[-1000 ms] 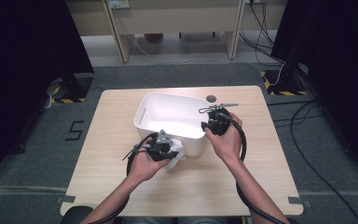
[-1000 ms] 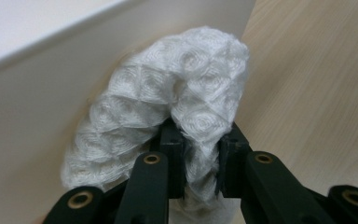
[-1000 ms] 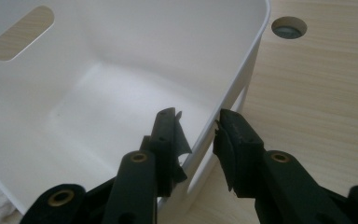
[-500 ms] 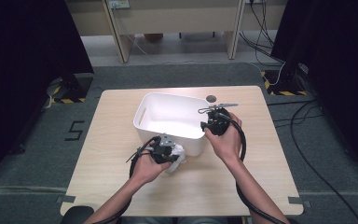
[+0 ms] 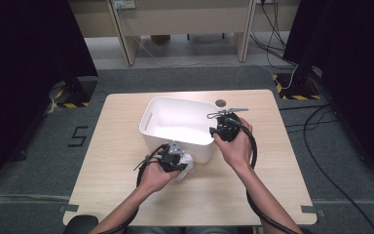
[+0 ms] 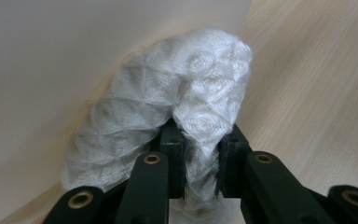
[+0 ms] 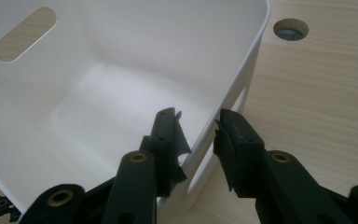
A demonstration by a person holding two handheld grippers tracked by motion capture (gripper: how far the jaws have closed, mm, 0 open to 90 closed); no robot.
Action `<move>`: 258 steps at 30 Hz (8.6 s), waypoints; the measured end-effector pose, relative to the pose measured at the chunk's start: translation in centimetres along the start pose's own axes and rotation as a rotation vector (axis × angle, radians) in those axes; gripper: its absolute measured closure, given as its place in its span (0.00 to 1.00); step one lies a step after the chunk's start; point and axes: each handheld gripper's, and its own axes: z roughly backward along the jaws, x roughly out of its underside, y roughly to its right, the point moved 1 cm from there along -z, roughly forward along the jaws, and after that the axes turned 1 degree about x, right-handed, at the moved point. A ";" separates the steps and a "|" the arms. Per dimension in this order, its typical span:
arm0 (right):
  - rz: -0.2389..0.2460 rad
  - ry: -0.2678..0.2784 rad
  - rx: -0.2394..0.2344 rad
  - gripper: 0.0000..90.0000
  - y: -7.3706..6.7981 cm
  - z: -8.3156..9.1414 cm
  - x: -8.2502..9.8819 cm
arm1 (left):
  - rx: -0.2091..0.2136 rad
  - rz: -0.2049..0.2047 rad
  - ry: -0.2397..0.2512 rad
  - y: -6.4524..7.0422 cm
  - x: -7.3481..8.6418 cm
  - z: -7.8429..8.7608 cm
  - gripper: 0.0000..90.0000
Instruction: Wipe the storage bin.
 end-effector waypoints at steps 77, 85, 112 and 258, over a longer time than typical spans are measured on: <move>0.000 -0.002 0.007 0.76 0.0 -0.1 0.1 | 0.021 -0.019 0.108 1.6 -3.4 3.1 0.85; 0.002 -0.003 0.009 0.76 0.0 -0.1 0.1 | 0.024 -0.023 0.105 1.7 -3.6 3.0 0.85; 0.003 -0.002 0.005 0.75 -0.1 -0.1 0.1 | 0.036 -0.045 0.091 2.5 -4.4 2.3 0.85; -0.040 -0.012 -0.017 0.76 -0.2 -0.2 0.0 | 0.049 -0.133 0.048 5.4 -6.3 -2.3 0.84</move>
